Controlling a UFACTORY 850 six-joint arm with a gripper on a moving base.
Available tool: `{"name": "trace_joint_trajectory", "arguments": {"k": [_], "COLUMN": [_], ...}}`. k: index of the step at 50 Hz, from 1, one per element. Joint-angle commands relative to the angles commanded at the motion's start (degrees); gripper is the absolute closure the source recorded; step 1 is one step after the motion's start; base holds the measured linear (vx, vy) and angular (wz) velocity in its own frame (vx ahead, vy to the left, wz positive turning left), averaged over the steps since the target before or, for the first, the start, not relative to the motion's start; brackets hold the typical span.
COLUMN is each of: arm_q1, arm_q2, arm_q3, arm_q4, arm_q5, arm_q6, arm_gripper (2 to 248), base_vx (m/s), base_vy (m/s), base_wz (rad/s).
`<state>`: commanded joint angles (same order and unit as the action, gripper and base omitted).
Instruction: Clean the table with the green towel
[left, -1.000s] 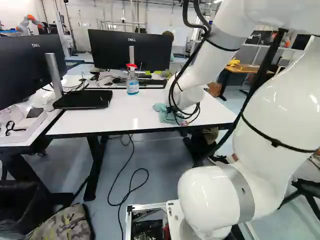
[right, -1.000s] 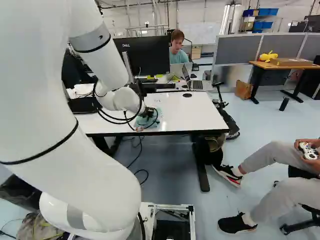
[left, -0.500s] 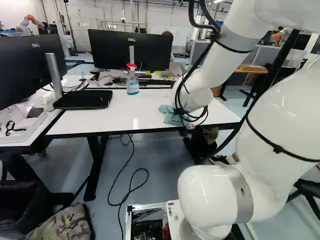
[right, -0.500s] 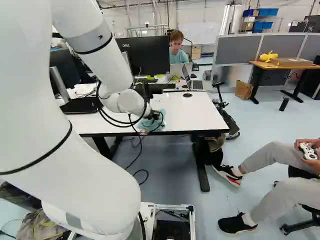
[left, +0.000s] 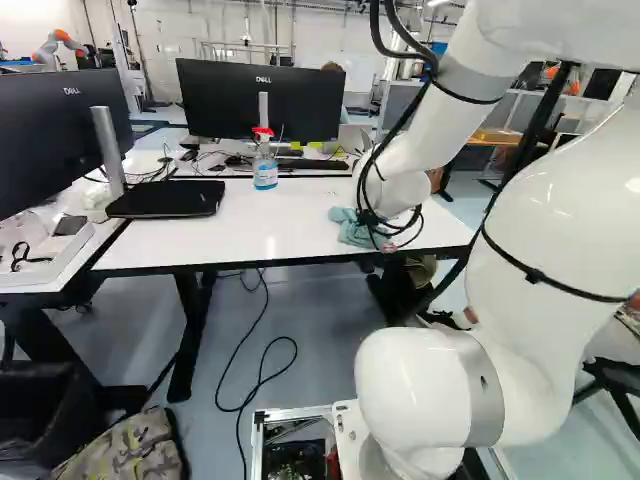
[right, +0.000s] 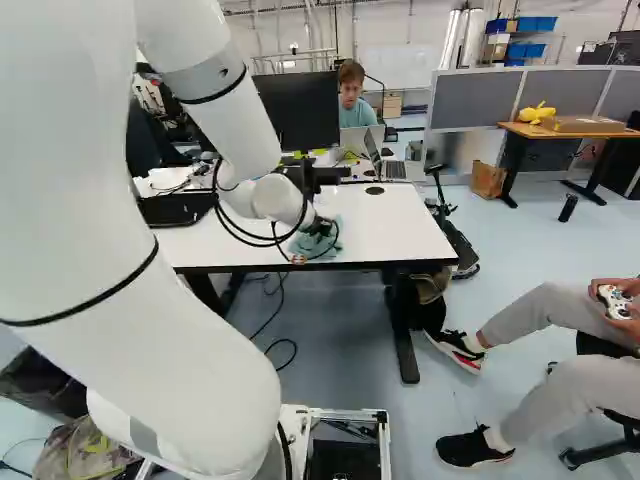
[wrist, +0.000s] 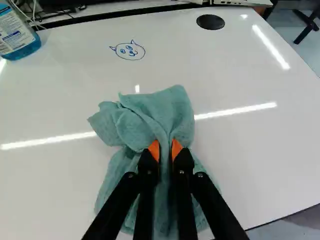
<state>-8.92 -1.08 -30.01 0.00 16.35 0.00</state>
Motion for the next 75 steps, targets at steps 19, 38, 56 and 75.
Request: {"name": "trace_joint_trajectory", "arguments": {"k": [19,38,56,75], "arm_q1": [0.41,2.34,5.33,8.23], "arm_q2": [-5.34,-10.04,-11.56,-8.81], "arm_q3": [-5.69,-10.96,-12.73,-9.57], "arm_q4": [0.0,0.0,0.0,0.0], "arm_q5": [0.0,0.0,0.0,0.0], "arm_q6": [0.0,0.0,0.0,0.0], "arm_gripper": [202,202,202,202], "base_vx": [0.0,0.0,0.0,0.0], "base_vy": [0.0,0.0,0.0,0.0], "base_wz": [0.0,0.0,0.0,0.0]}}
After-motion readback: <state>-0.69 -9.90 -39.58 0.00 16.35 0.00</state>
